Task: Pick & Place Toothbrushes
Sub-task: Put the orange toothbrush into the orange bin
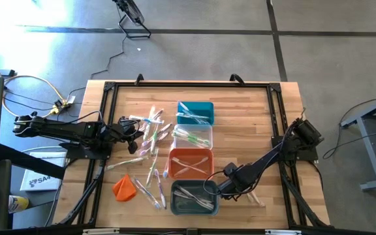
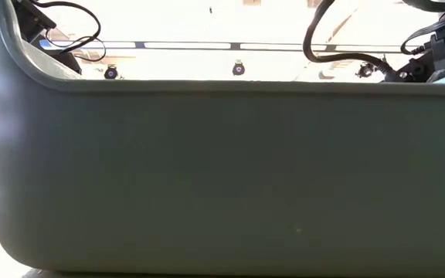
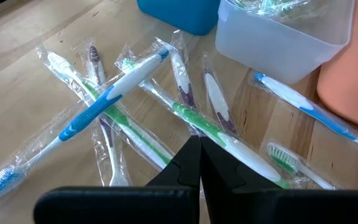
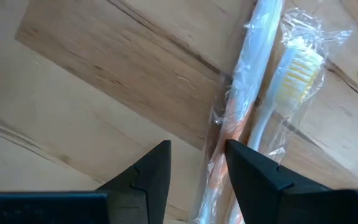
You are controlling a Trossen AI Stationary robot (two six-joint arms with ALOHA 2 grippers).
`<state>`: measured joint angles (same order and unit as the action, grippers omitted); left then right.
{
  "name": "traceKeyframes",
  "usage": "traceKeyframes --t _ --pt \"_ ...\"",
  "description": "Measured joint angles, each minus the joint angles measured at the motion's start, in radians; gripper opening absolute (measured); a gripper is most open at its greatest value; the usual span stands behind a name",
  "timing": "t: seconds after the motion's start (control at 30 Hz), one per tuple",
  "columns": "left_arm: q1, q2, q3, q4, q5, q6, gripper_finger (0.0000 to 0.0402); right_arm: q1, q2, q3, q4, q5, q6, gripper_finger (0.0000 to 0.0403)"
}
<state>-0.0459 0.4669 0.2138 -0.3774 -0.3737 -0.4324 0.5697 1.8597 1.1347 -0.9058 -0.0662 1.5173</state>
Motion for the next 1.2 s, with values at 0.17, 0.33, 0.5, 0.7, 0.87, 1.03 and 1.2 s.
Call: traceKeyframes --t 0.17,0.33,0.5,0.7,0.87,1.03,1.2 --pt "0.000 0.000 0.000 0.000 0.000 0.000 0.0000 0.000 0.001 -0.001 0.021 -0.030 -0.028 0.0141" --pt "0.000 0.000 0.000 0.000 0.000 0.000 0.0000 0.000 0.007 -0.003 0.091 -0.039 -0.056 0.0102" --pt "0.000 0.000 0.000 0.000 -0.001 0.000 0.0000 0.000 0.005 -0.004 0.102 -0.037 -0.050 0.0073" --pt "0.000 0.000 0.000 -0.010 -0.001 0.000 0.0000 -0.001 0.005 0.007 0.092 -0.067 -0.061 0.0069" --pt "0.000 0.000 0.000 -0.016 -0.001 0.000 0.0000 -0.014 0.005 0.036 0.035 -0.100 -0.097 0.0068" --pt "0.000 0.000 0.000 -0.016 -0.001 0.006 0.0000 -0.047 -0.020 0.048 0.001 -0.095 -0.144 0.0068" --pt "0.000 0.000 0.000 -0.016 -0.001 0.008 0.0000 -0.080 -0.067 0.049 -0.009 -0.092 -0.181 0.0068"
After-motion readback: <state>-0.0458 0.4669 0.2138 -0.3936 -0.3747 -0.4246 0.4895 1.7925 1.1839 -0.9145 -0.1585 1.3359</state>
